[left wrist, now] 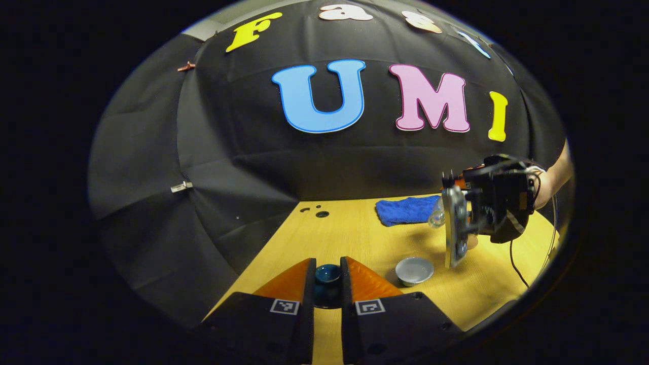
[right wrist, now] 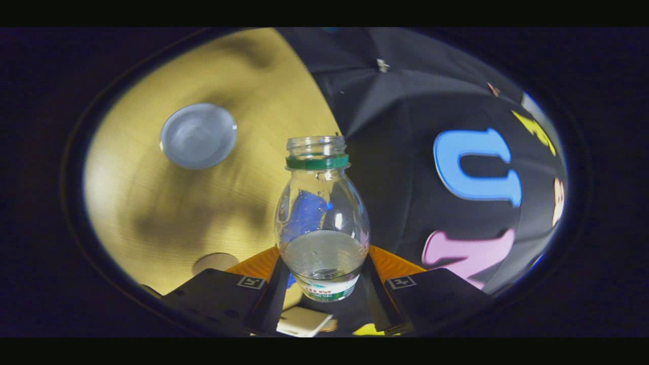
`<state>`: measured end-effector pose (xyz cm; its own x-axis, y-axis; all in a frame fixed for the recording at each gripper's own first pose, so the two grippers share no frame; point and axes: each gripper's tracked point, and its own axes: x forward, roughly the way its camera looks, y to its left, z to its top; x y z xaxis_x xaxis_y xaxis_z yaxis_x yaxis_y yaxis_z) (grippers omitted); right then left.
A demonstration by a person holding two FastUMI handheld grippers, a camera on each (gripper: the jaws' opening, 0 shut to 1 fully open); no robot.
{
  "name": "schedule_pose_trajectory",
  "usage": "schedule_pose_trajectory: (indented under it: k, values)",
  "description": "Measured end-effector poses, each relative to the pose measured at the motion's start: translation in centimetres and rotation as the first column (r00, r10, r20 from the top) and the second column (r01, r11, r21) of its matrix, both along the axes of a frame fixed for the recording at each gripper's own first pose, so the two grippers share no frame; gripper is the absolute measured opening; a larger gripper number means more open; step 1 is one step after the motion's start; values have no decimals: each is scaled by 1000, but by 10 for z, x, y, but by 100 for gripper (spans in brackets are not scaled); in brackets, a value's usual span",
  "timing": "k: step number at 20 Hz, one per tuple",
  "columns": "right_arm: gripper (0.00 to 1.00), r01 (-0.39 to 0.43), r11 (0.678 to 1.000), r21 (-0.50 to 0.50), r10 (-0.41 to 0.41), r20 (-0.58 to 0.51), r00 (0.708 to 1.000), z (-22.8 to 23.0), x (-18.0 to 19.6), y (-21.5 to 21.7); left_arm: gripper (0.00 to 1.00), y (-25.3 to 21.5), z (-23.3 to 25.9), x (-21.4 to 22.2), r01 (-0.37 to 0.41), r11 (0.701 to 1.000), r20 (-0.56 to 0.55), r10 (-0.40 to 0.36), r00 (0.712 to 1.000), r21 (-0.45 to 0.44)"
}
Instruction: Open the teacup lid with one hand, grasp the water bottle and pour water into the teacup with the other hand; after pouring, place the water bottle on the coaster and then close the teacup lid.
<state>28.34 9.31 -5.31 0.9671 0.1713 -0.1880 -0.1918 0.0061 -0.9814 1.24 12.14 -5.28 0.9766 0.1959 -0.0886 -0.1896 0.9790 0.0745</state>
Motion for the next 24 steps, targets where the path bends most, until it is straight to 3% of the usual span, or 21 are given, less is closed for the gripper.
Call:
schedule_pose_trajectory:
  k: [3, 4, 5, 6, 8, 9, 11, 13, 14, 16, 20, 22, 24]
  values:
    - [71, 94, 975, 200, -80, -77, 994, 0, 16, -23, 22, -20, 12, -8, -26, 999, 2, 26, 1000, -25]
    - [71, 135, 953, 272, -110, -105, 988, 0, 18, -33, 26, -27, 16, -10, -37, 999, 3, 37, 999, -38]
    - [72, 168, 921, 350, -124, -143, 982, -1, 20, -40, 22, -33, 18, -11, -46, 998, 5, 46, 999, -47]
    - [72, 206, 882, 424, -143, -175, 974, 1, 23, -47, 29, -40, 22, -12, -56, 997, 4, 57, 998, -49]
    - [70, 250, 791, 558, -129, -248, 960, -2, 31, -55, 26, -49, 28, -16, -74, 996, 9, 75, 997, -45]
    - [72, 269, 734, 624, -112, -279, 954, -4, 33, -58, 30, -55, 32, -17, -78, 996, 12, 79, 997, -49]
    - [72, 306, 594, 744, -58, -340, 939, -6, 33, -56, 26, -65, 33, -18, -93, 993, 11, 94, 995, -69]
    - [72, 268, 457, 848, 43, -323, 946, 3, 34, -44, 29, -69, 32, -20, -123, 989, 19, 125, 992, -82]
    - [72, 241, 425, 873, 65, -295, 953, 8, 33, -45, 25, -72, 34, -20, -131, 988, 26, 134, 991, -84]
    - [71, 217, 388, 896, 80, -268, 960, 9, 30, -49, 29, -81, 29, -19, -126, 988, 27, 129, 991, -92]
    - [72, 274, 251, 929, 105, -307, 946, -13, 45, -57, 25, -83, 9, -19, -135, 984, 2, 136, 991, -114]
    - [72, 280, 207, 938, 99, -304, 947, -25, 49, -58, 29, -86, -2, -18, -136, 984, -7, 136, 991, -118]
    - [72, 320, 168, 932, 88, -337, 937, -42, 52, -62, 26, -91, -20, -14, -125, 983, -41, 121, 992, -134]
